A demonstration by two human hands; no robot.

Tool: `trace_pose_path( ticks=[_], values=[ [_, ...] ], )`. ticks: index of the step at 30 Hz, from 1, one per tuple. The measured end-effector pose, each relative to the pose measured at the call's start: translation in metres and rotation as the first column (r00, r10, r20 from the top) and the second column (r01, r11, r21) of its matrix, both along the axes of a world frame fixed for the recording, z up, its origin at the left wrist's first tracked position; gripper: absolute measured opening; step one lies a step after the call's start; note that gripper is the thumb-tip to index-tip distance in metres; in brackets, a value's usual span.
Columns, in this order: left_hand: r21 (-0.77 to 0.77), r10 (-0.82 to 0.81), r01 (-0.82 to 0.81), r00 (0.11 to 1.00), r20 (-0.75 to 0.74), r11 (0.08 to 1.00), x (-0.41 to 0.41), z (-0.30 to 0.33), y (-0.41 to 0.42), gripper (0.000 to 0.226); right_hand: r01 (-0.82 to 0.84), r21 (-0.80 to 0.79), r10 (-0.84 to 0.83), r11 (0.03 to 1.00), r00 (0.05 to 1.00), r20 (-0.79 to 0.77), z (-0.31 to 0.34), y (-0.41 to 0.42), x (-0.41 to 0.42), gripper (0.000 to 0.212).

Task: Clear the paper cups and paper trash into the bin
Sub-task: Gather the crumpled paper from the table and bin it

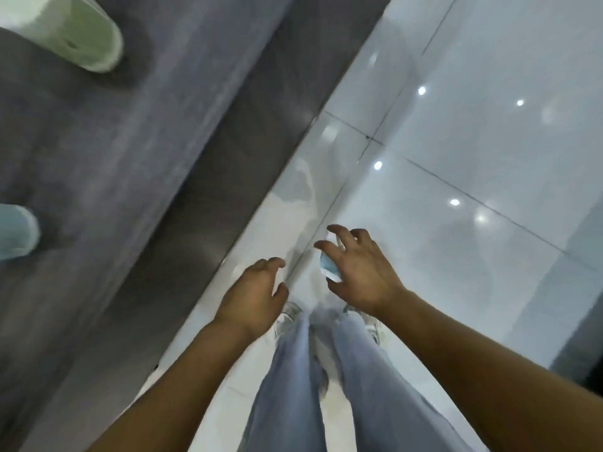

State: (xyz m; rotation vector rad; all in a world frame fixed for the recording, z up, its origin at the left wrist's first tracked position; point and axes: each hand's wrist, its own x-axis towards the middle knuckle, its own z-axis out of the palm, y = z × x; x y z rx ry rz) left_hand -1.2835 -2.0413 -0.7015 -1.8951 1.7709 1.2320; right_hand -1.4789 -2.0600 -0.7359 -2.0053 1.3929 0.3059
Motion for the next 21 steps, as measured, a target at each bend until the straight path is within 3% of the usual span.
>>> trace_pose_path(
  ticks=[10, 15, 18, 21],
  values=[
    [-0.105, 0.186, -0.184, 0.982, 0.01, 0.977, 0.029, 0.281, -0.002, 0.041, -0.054, -0.026, 0.055, 0.998, 0.997, 0.062, 0.291, -0.023, 0.047, 0.062],
    [-0.172, 0.367, -0.36, 0.93, 0.008, 0.917, 0.062, 0.379, 0.029, 0.037, -0.209, -0.107, 0.217, 0.972, 0.974, 0.066, 0.396, -0.023, 0.082, 0.064],
    [-0.224, 0.509, -0.503, 0.86, -0.034, 0.835, 0.074, 0.422, 0.055, 0.035, -0.292, -0.139, 0.304, 0.946, 0.95, 0.073, 0.438, -0.012, 0.103, 0.069],
    [-0.207, 0.681, -0.714, 0.701, -0.212, 0.669, 0.076, 0.457, 0.078, 0.037, -0.355, -0.143, 0.37, 0.924, 0.924, 0.094, 0.468, 0.006, 0.125, 0.083]
  ],
)
